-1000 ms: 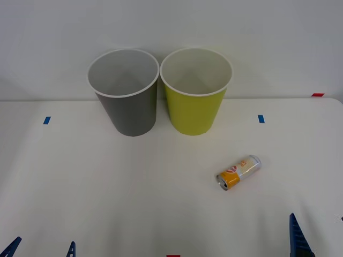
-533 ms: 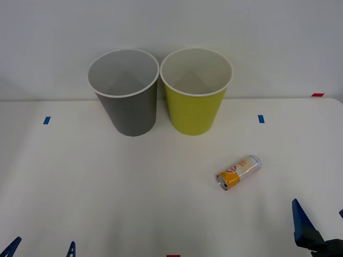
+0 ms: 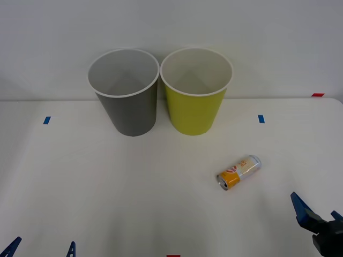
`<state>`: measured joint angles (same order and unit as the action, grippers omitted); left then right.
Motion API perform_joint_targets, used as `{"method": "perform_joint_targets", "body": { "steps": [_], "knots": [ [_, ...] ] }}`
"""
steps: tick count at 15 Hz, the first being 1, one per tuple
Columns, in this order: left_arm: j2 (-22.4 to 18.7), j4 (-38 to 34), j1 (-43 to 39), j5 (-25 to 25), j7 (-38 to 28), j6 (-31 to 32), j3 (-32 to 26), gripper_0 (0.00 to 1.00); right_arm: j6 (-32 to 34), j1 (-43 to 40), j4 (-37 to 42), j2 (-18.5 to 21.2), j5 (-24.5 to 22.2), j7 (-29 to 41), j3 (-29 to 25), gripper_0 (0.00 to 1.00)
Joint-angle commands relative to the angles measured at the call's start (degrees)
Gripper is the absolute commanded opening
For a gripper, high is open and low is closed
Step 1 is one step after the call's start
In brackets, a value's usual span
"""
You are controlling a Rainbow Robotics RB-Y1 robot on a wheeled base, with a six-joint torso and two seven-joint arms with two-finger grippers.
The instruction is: Put cans in the gray bin and PET bottles in the light green bin.
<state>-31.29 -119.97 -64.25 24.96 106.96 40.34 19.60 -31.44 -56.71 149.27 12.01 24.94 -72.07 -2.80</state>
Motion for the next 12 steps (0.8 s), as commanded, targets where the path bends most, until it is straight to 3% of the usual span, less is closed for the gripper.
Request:
{"method": "perform_joint_targets", "body": {
  "steps": [1, 2, 4, 5, 9, 12],
  "knots": [
    [0.0, 0.0, 0.0, 0.0, 0.0, 0.0, 0.0, 1.00, -18.5, 5.2, 0.7, 0.6, -12.2, 13.7, 1.0, 1.00],
    [0.0, 0.0, 0.0, 0.0, 0.0, 0.0, 0.0, 1.00, -22.5, 6.8, 0.7, 1.4, -15.3, 17.1, 2.1, 1.00],
    [0.0, 0.0, 0.0, 0.0, 0.0, 0.0, 0.0, 1.00, -30.0, 10.7, 0.7, 4.8, -25.7, 25.0, 6.9, 1.00],
    [0.0, 0.0, 0.0, 0.0, 0.0, 0.0, 0.0, 1.00, -33.5, 12.5, 0.7, 6.4, -27.1, 28.7, 8.3, 1.00],
    [0.0, 0.0, 0.0, 0.0, 0.0, 0.0, 0.0, 1.00, -52.7, 23.2, 0.7, 8.6, -24.4, 37.3, 8.4, 1.00],
    [0.0, 0.0, 0.0, 0.0, 0.0, 0.0, 0.0, 1.00, -56.2, 29.6, 0.7, 9.6, -23.5, 44.2, 8.7, 1.00]
  ]
}}
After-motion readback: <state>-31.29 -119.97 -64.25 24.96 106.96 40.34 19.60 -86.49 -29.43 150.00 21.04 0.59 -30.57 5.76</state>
